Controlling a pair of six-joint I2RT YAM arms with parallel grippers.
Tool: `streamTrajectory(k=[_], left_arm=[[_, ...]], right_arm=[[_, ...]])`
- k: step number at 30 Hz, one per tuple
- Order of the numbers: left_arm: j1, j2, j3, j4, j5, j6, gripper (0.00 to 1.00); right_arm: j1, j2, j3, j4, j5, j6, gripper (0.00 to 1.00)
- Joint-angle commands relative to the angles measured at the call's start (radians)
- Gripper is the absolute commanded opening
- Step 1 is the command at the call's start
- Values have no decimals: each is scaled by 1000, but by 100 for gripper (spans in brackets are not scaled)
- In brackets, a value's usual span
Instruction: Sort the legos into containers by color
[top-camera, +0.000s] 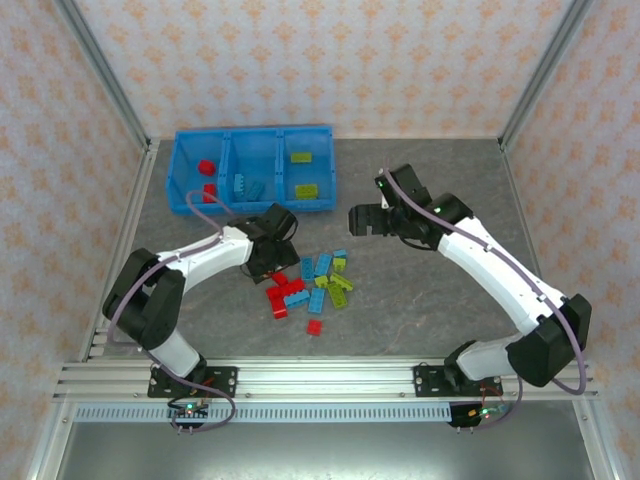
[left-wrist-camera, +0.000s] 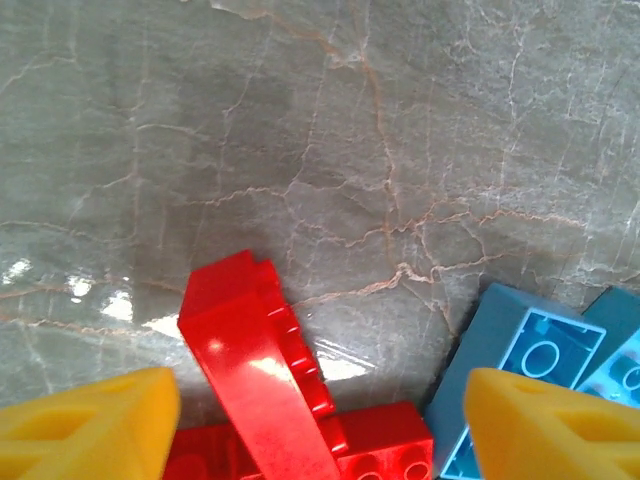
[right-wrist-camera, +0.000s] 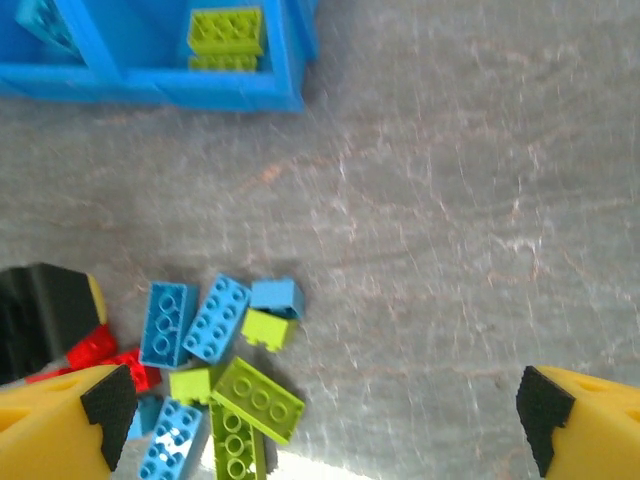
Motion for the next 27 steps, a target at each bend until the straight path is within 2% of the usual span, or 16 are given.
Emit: streamTrajectory(k=[1,6,10,13,16,18,22,27], left_arm=[[-9,45,27,17,-24,-12,66],[-11,78,21,23,-23,-17,44],[-11,88,23,11,-23,-5,31],[-5,56,26,2,-34,12,20],[27,-34,81,-54,-85,60,13],[80,-93,153,-133,-127,104,12],[251,-158,351,-230,-157,235,12],[447,-21,655,-319,-150,396,11]], right_arm=[[-3,-70,-31,-54,2,24,99],[-2,-90,-52,-69,-6,18,99],[-3,-88,-50,-66,-23,22,100],[-2,-85,-42,-57,-31,24,100],[-2,-80,-24,-58,-25,24,100],[-2,-77,-15,-50,-18,25,100],[-2,-59,-7,-23,-17,37,100],[-4,-22,18,-13,-32,54,100]])
